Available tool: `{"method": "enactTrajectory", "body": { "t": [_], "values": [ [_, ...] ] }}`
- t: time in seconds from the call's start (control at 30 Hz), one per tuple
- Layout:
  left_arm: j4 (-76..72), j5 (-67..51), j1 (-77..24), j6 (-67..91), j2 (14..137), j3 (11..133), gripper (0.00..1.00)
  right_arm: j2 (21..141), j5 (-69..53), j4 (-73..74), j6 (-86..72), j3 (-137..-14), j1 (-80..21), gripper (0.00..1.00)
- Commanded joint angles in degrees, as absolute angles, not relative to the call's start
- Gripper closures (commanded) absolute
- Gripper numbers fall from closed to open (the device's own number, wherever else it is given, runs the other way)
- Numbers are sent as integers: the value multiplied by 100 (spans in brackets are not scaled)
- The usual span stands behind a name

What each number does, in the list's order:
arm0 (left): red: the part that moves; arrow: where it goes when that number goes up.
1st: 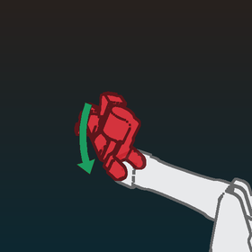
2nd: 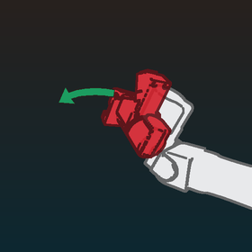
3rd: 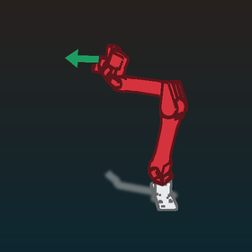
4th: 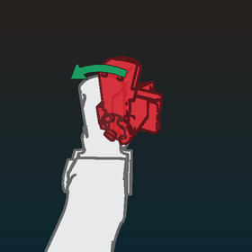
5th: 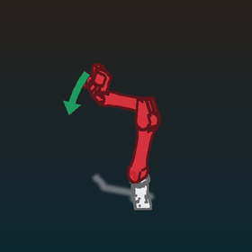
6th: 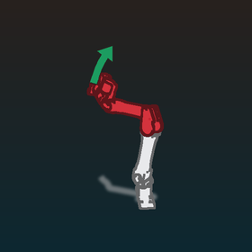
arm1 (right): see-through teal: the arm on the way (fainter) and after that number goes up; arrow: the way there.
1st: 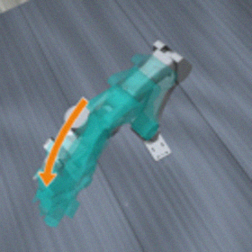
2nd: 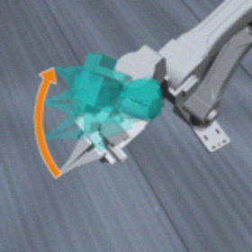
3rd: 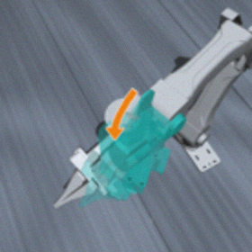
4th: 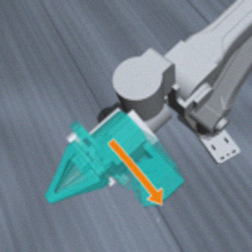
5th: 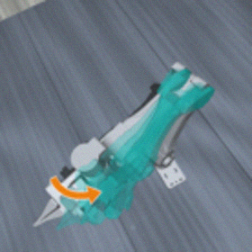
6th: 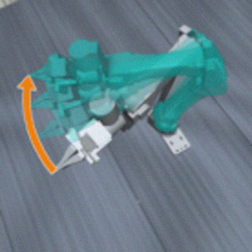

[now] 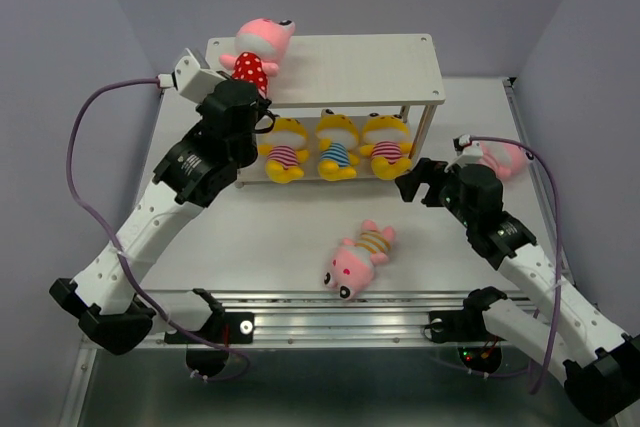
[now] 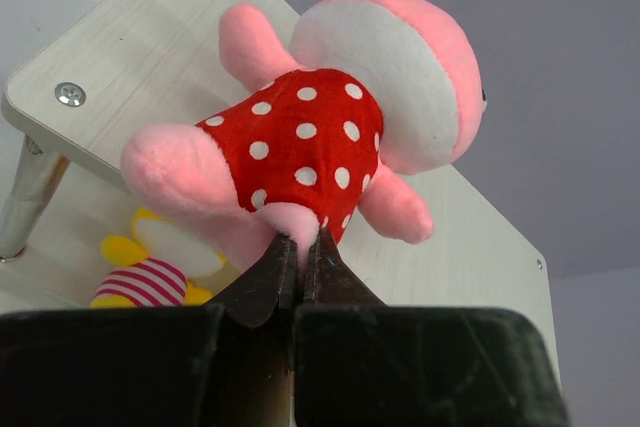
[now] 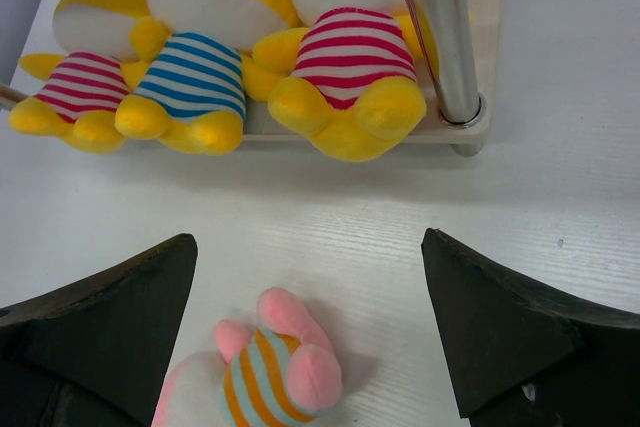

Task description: Place and organize the stuffed toys onto the shelf

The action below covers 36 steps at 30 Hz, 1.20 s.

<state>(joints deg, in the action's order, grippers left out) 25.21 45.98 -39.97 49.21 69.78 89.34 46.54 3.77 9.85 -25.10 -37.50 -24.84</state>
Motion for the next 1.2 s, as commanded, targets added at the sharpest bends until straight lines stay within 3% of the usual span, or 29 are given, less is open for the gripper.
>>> {"method": "enactTrajectory", "body": {
  "t": [0.0, 0.47, 0.53, 0.63, 0.73, 1.0, 1.17],
  "values": [
    [2215, 5150, -4148, 4948, 7110, 9430, 100, 4535, 554, 730, -2514, -3674, -2540, 0],
    [2224, 5256, -4219, 4860, 7602, 9668, 98, 4500, 677, 738, -2514, -3665, -2540, 0],
    [2171, 5204, -4227, 4852, 7629, 9650, 91, 4500, 686, 730, -2514, -3665, -2540, 0],
    [2074, 5098, -4228, 4729, 7673, 9650, 70, 4500, 694, 738, -2505, -3665, -2540, 0],
    [2057, 5071, -4228, 4711, 7682, 9642, 56, 4526, 694, 738, -2514, -3656, -2540, 0],
    [1837, 5001, -4254, 4667, 7532, 9396, 51, 4553, 694, 721, -2496, -3656, -2540, 0],
    [1776, 4834, -4271, 4614, 7471, 9360, 34, 4562, 677, 712, -2505, -3665, -2540, 0]
  ]
}}
